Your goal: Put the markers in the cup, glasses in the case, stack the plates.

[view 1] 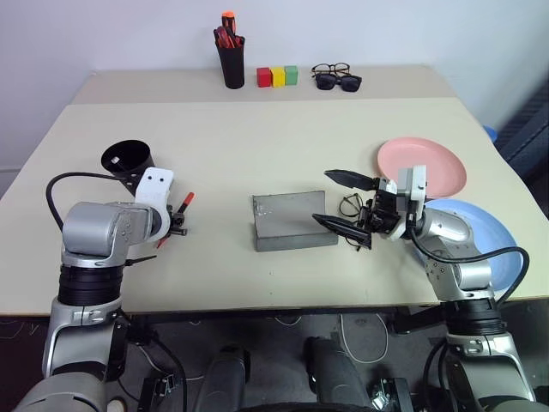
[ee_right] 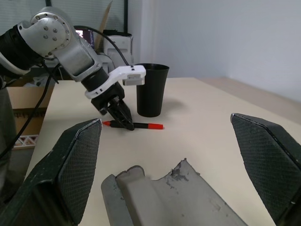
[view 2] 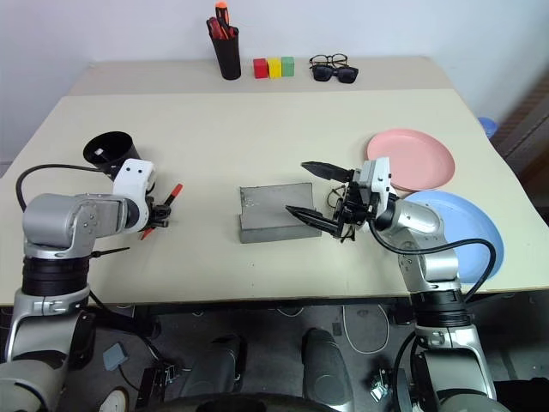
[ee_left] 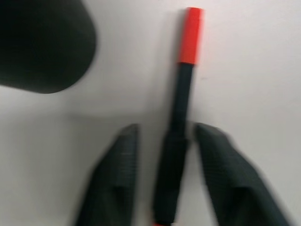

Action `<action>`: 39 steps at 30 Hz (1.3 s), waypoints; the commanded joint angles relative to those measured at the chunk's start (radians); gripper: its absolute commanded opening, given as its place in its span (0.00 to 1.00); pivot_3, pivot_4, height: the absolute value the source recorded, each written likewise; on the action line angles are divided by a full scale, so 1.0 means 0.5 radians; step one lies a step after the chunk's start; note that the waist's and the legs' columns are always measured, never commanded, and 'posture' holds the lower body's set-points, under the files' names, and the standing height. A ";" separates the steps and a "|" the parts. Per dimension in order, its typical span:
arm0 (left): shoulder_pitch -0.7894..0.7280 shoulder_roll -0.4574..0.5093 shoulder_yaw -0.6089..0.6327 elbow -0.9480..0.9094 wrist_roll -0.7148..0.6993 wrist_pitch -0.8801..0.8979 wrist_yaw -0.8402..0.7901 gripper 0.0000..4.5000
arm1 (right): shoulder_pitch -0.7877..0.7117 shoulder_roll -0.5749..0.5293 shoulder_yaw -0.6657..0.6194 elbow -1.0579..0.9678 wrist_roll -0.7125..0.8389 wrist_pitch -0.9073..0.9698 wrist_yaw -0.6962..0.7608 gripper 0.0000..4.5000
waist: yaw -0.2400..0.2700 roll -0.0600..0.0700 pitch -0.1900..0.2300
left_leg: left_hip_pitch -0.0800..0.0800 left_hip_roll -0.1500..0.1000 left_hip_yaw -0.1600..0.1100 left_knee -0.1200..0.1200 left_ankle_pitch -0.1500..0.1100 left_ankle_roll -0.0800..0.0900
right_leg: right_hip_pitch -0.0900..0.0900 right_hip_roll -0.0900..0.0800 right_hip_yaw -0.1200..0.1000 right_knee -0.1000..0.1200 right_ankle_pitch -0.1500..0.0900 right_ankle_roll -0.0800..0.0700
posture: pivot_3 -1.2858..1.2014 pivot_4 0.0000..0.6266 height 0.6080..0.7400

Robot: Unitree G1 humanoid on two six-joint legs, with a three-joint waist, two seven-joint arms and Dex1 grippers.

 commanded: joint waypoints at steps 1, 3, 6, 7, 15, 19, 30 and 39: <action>0.017 -0.027 -0.001 0.010 0.035 0.070 0.010 0.01 | 0.016 -0.028 -0.045 -0.096 0.017 -0.008 -0.028 1.00 | -0.001 0.000 0.000 | 0.000 0.000 0.000 0.000 0.000 0.000 | 0.000 0.000 0.000 0.000 0.000 0.000 | 0.52 0.24 1.00; 0.045 -0.027 0.001 -0.128 0.019 0.084 -0.007 0.01 | 0.024 -0.032 -0.046 -0.100 0.017 -0.011 -0.037 1.00 | -0.003 0.000 0.000 | 0.002 0.000 0.000 0.000 0.000 0.000 | 0.001 0.000 0.000 0.000 0.000 0.000 | 0.52 0.24 1.00; 0.095 0.026 -0.063 -0.387 -0.057 -0.005 -0.114 0.01 | 0.027 -0.037 -0.050 -0.099 0.020 -0.014 -0.047 1.00 | -0.002 -0.001 0.001 | 0.000 0.000 0.000 -0.001 0.000 0.000 | 0.000 0.000 0.001 0.000 0.000 -0.001 | 0.52 0.24 1.00; 0.162 0.060 -0.117 -0.611 -0.013 -0.319 -0.158 0.01 | 0.024 -0.037 -0.054 -0.095 0.022 -0.014 -0.054 1.00 | -0.001 -0.001 0.001 | -0.002 0.000 0.000 -0.001 0.000 0.000 | -0.003 0.000 0.001 0.000 0.001 -0.003 | 0.52 0.24 1.00; 0.342 -0.178 -0.117 -0.668 0.645 -2.043 0.416 0.01 | -0.056 -0.015 -0.058 -0.004 0.004 -0.056 -0.073 1.00 | 0.043 -0.002 0.002 | -0.011 0.000 0.002 0.000 0.001 -0.003 | -0.011 -0.001 0.002 -0.003 0.002 -0.017 | 0.52 0.24 1.00; 0.327 -0.104 -0.087 -0.203 1.029 -2.550 0.736 0.01 | -0.092 0.006 -0.045 0.040 -0.009 -0.078 -0.068 1.00 | 0.045 -0.002 0.001 | -0.009 0.000 0.002 0.000 0.001 -0.002 | -0.010 0.000 0.002 -0.003 0.003 -0.017 | 0.52 0.24 1.00; 0.116 -0.106 0.061 0.708 1.169 -3.142 1.057 0.01 | -0.124 0.007 -0.044 0.082 -0.026 -0.102 -0.062 1.00 | 0.059 -0.002 0.001 | -0.012 -0.001 0.002 0.000 0.001 -0.002 | -0.011 0.000 0.001 -0.003 0.007 -0.008 | 0.52 0.24 1.00; -0.008 -0.259 0.040 0.943 1.142 -3.314 1.077 0.01 | -0.084 -0.017 -0.061 0.027 -0.023 -0.088 -0.090 1.00 | 0.057 -0.002 0.001 | -0.012 -0.001 0.002 0.001 0.001 -0.002 | -0.011 0.000 0.001 -0.001 0.007 -0.008 | 0.52 0.24 1.00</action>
